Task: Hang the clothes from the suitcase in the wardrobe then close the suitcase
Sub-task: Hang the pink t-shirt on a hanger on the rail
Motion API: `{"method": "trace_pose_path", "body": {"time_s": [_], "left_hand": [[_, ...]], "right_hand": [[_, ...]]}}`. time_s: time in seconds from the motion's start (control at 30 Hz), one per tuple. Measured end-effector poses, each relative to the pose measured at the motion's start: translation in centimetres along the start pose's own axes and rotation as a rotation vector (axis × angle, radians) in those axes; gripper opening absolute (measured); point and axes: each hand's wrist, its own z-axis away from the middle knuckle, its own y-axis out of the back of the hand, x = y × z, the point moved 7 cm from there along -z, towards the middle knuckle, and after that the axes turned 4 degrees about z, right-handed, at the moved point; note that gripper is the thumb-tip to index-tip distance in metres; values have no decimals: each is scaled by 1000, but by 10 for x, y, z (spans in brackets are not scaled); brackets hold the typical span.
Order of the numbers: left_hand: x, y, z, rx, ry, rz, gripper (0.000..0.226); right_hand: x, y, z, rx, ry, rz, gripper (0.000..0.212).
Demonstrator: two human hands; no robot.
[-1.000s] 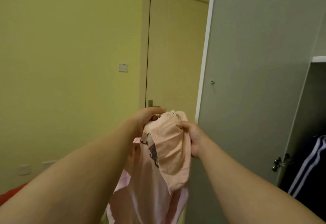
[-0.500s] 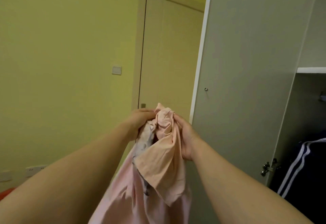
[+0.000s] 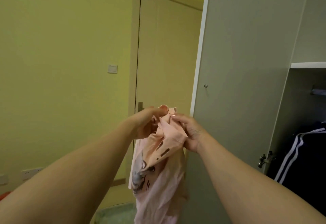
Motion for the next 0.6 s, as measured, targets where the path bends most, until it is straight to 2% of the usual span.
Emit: {"method": "trace_pose_path", "body": {"time_s": [0.03,0.1,0.13,0.2,0.27,0.37,0.5,0.6], "left_hand": [[-1,-8,3,-38,45,-47,12],[1,-23,6,-127,71,-175,9],[3,-31,9,-185,85,-237,6],[2,-52,12,-302,131,-331,8],[6,-70,16,-355,160,-361,7],[7,-108,18,-434,180,-481,14],[-2,-173,12,-477,152,-644,19],[-7,-217,7,-442,94,-576,15]], "right_hand": [[-4,3,3,-2,20,-5,46],[-16,12,11,19,68,4,21],[-22,18,15,29,81,15,18],[-33,33,29,24,94,53,27],[-41,49,44,51,86,116,25],[-61,83,75,232,97,161,7],[-85,130,124,492,132,206,16],[-100,174,172,707,172,212,20]]}}
